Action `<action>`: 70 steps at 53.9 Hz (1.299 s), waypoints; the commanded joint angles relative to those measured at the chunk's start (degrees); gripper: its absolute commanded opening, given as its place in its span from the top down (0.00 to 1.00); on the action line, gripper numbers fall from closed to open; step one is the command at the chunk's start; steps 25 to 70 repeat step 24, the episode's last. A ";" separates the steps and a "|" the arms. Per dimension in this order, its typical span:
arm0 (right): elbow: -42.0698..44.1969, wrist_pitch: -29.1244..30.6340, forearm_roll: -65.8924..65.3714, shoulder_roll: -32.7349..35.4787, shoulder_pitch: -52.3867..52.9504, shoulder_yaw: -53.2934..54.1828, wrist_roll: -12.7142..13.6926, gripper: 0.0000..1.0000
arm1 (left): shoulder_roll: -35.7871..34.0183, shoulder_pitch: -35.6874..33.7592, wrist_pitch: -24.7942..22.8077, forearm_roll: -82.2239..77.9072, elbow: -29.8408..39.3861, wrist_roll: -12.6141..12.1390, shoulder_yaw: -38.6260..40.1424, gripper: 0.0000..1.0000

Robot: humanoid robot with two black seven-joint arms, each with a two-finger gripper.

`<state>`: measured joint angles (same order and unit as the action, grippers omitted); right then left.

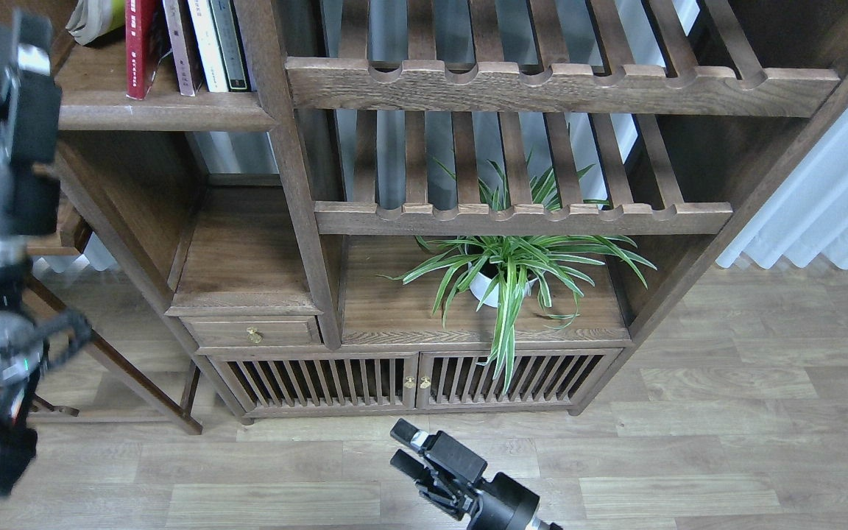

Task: Organize books on shelf
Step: 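Withdraw the left gripper from the upper shelf and lower it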

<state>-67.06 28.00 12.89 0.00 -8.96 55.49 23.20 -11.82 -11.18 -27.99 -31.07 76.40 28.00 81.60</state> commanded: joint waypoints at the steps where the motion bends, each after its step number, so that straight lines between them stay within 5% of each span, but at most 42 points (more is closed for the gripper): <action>1: 0.09 0.00 -0.14 0.00 2.10 0.93 0.01 0.05 | 2.24 6.17 -0.01 0.31 -0.55 0.00 -1.79 0.00; 19: 0.00 0.00 -0.23 0.00 6.58 1.81 0.01 0.04 | 1.80 12.76 -0.01 7.87 -5.73 0.00 -12.16 0.00; 70: 0.09 0.00 -0.23 0.00 6.85 1.72 0.01 0.04 | 1.89 13.81 -0.01 7.87 -6.44 0.00 -12.60 0.00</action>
